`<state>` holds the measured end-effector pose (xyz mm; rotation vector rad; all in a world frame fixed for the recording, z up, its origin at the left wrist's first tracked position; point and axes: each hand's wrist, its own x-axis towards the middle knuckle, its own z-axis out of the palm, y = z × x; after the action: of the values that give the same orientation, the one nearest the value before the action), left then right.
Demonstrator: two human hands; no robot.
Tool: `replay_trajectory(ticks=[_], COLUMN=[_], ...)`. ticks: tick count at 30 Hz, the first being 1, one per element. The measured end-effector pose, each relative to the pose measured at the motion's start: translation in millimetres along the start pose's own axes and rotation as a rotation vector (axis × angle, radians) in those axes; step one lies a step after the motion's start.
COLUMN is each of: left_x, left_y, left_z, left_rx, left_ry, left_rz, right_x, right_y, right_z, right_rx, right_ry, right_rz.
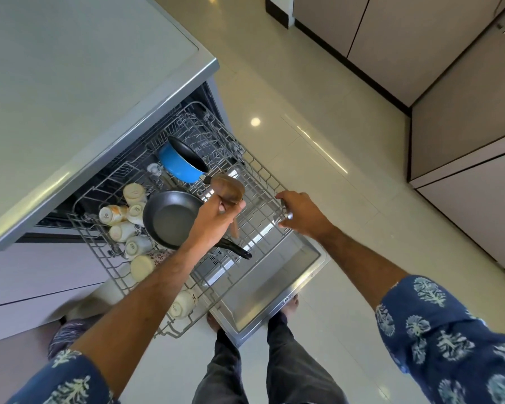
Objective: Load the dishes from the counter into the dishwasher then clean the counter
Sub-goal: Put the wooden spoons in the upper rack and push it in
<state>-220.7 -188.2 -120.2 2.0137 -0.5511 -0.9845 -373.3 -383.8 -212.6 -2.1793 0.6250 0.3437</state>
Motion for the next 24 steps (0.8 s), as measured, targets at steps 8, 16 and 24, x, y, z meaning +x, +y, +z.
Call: replay_trajectory(ticks=[8, 16, 24], left_x=[7, 34, 58], left_y=[17, 35, 26], left_z=[14, 29, 7], left_rx=[0.249, 0.553, 0.602], left_ry=[-0.104, -0.137, 0.064], left_rz=[0.146, 0.309, 0.328], right_x=[-21, -29, -56], right_y=[-72, -103, -52], right_z=[-80, -105, -156], right_rx=[0.515, 0.267, 0.256], right_ry=[0.085, -0.063, 0.288], right_rz=[-0.087, -0.183, -0.111])
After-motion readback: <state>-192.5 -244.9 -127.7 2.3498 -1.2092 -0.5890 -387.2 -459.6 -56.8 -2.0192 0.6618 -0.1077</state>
